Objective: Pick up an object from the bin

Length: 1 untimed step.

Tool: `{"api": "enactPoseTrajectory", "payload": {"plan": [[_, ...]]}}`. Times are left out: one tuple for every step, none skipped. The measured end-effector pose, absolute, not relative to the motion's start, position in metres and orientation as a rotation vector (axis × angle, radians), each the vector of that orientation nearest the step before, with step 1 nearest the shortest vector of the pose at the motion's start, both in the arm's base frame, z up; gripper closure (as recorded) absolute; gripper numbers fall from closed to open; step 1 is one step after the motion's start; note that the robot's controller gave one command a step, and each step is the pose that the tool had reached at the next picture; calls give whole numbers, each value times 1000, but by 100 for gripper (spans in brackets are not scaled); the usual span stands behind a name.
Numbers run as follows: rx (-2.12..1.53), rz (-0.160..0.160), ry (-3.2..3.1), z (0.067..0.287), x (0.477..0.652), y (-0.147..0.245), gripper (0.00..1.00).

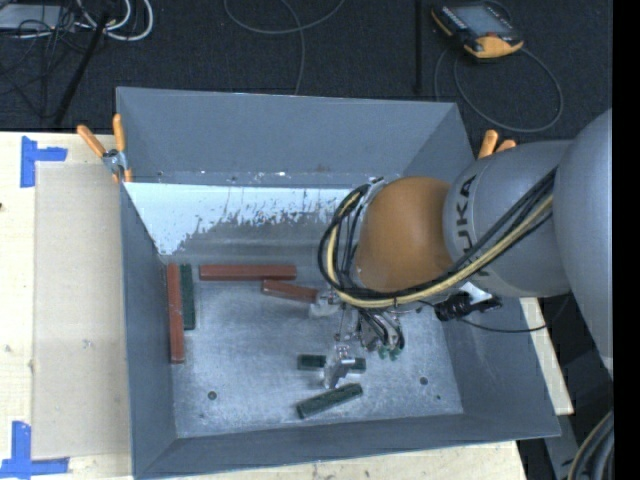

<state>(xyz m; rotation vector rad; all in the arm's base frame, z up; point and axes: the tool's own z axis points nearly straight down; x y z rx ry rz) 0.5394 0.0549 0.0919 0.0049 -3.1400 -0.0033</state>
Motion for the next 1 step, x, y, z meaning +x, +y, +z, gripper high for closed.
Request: {"api": "enactPoseTrajectory", "payload": {"plan": [[-24,-1,-3142,101,523,55,0]]}}
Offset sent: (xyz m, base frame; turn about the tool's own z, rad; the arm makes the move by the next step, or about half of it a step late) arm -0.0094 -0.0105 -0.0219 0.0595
